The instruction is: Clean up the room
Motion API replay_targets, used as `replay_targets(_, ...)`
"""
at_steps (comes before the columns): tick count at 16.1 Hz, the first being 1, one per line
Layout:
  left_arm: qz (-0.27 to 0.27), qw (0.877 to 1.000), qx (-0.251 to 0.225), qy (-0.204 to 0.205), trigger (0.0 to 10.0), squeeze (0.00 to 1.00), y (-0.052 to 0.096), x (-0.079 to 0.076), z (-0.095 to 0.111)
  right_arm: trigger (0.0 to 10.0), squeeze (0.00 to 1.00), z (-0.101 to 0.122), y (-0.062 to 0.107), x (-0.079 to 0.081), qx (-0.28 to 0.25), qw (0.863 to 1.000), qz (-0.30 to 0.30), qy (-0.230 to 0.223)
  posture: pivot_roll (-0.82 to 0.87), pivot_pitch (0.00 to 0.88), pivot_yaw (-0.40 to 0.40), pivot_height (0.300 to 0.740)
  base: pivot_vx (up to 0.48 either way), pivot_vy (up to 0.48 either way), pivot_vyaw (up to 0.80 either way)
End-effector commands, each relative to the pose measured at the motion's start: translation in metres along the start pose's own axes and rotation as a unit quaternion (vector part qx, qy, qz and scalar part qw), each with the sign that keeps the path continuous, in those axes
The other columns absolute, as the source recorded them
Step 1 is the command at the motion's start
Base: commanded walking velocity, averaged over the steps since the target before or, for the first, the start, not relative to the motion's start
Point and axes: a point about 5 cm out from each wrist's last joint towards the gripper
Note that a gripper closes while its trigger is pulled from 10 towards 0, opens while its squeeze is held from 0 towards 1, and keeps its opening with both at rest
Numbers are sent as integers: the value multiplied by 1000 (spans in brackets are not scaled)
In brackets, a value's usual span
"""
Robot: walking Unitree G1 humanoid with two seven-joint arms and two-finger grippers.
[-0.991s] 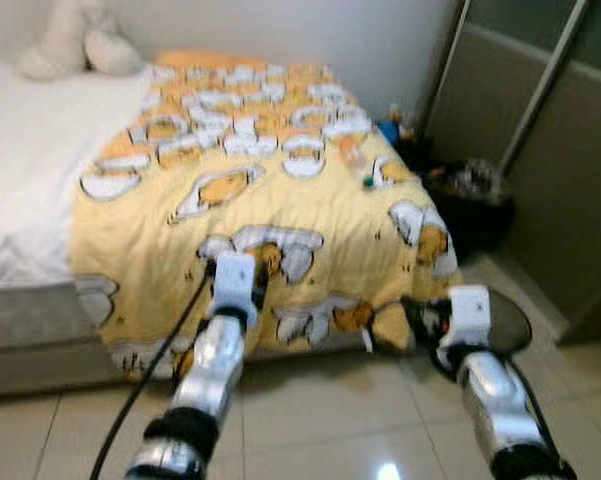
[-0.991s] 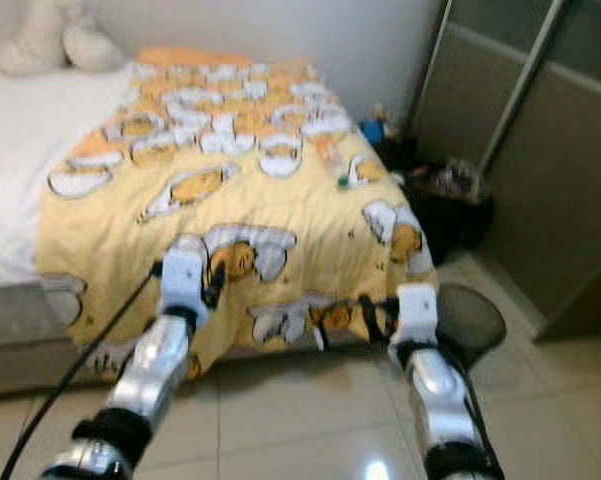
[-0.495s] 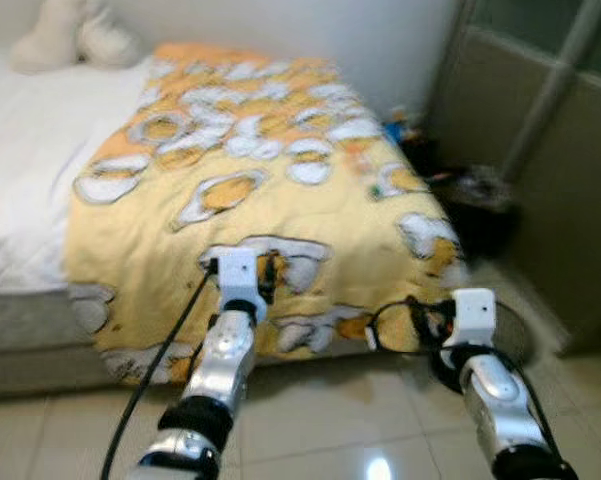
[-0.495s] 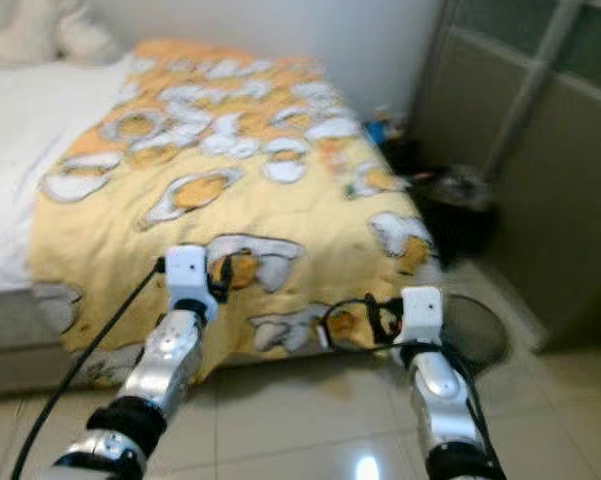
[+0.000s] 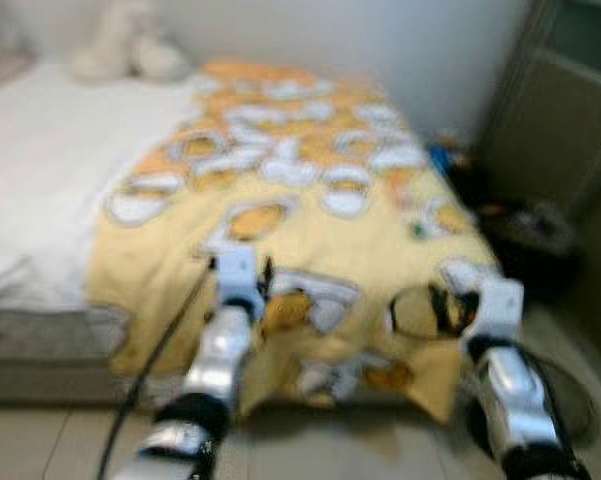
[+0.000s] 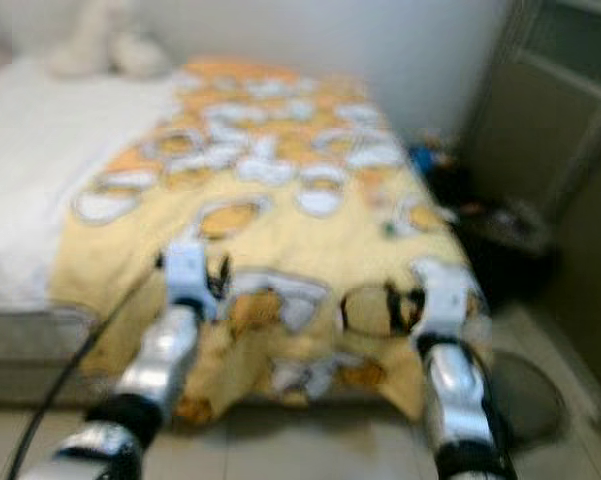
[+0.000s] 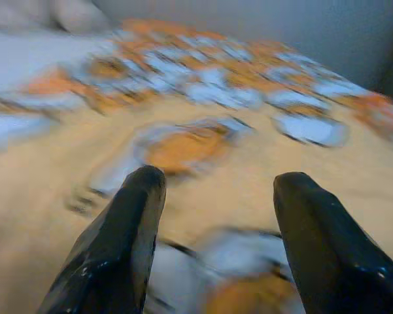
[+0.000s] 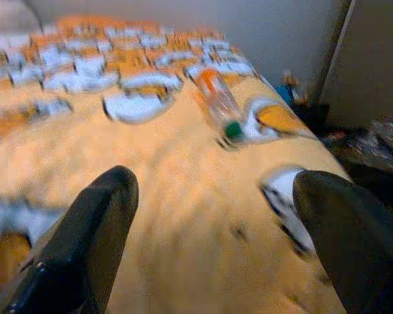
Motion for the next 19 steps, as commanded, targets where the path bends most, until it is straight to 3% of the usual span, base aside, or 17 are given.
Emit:
replay_targets(1, -9, 999, -26, -21, 10000, 0, 3, 3, 6, 10000, 0, -2, 3, 0, -2, 1000, -8, -6, 148, 0, -29, 740, 480, 0, 438)
replay_targets(5, -24, 999, -12, -20, 10000, 0, 6, -7, 0, 10000, 0, -13, 3, 6, 32, 999, 4, 27, 133, 0, -15, 740, 120, -104, 225)
replay_targets(9, -47, 999, -13, -24, 10000, 0, -3, -14, 9, 10000, 0, 5, -3, 7, -20, 999, -22, 25, 82, 0, 7, 740, 262, -398, 0)
replay_targets(16, -95, 995, -23, -14, 10000, 0, -9, -25, 15, 10000, 0, 2, 3, 5, -23, 999, -32, 33, 42, 0, 23, 740, 275, -391, 0)
replay_targets(19, -100, 995, -16, -14, 10000, 0, -5, -25, 7, 10000, 0, -4, 9, 1, -13, 999, -37, 34, 49, 0, 16, 740, 291, -377, 0)
Point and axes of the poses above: a point about 5 cm out from each wrist's last joint towards the gripper, its own y axis pointing back from the gripper into the wrist, its own z axis along the axis of the wrist's last joint, x = y × z, and after that the axes turned 12 degrees about -y, right-handed
